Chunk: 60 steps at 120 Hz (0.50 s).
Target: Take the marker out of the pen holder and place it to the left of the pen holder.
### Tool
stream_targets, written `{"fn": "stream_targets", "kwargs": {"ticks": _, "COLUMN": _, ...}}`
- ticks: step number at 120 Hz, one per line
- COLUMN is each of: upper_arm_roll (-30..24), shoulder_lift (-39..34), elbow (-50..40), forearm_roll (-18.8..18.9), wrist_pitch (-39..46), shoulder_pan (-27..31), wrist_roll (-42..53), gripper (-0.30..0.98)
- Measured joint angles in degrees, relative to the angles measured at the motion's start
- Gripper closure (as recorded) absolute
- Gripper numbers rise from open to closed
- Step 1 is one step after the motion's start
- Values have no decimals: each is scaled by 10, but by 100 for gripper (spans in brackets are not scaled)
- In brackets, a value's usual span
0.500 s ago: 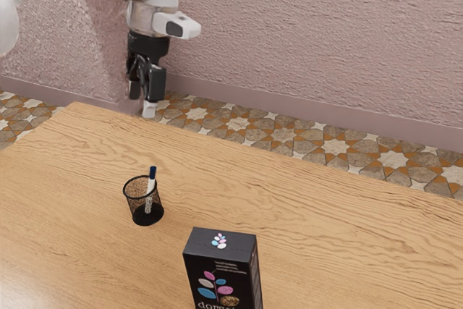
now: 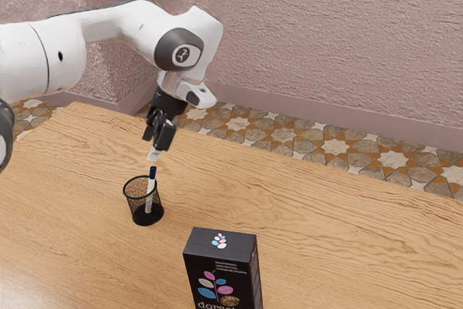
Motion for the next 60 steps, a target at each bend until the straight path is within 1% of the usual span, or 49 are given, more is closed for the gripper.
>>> {"fn": "stream_targets", "kwargs": {"ticks": 11, "upper_arm_roll": 6, "shoulder_lift": 12, "elbow": -15, "forearm_roll": 10, "wrist_pitch": 3, "shoulder_pan": 6, "wrist_roll": 6, "gripper": 0}}
{"fn": "stream_targets", "kwargs": {"ticks": 23, "upper_arm_roll": 7, "shoulder_lift": 29, "elbow": -18, "forearm_roll": 8, "wrist_pitch": 10, "shoulder_pan": 8, "wrist_roll": 11, "gripper": 0}}
{"fn": "stream_targets", "kwargs": {"ticks": 47, "upper_arm_roll": 12, "shoulder_lift": 54, "elbow": -11, "forearm_roll": -42, "wrist_pitch": 30, "shoulder_pan": 32, "wrist_roll": 17, "gripper": 0}}
{"fn": "stream_targets", "kwargs": {"ticks": 60, "upper_arm_roll": 16, "shoulder_lift": 70, "elbow": -1, "forearm_roll": -69, "wrist_pitch": 43, "shoulder_pan": 36, "wrist_roll": 19, "gripper": 0}}
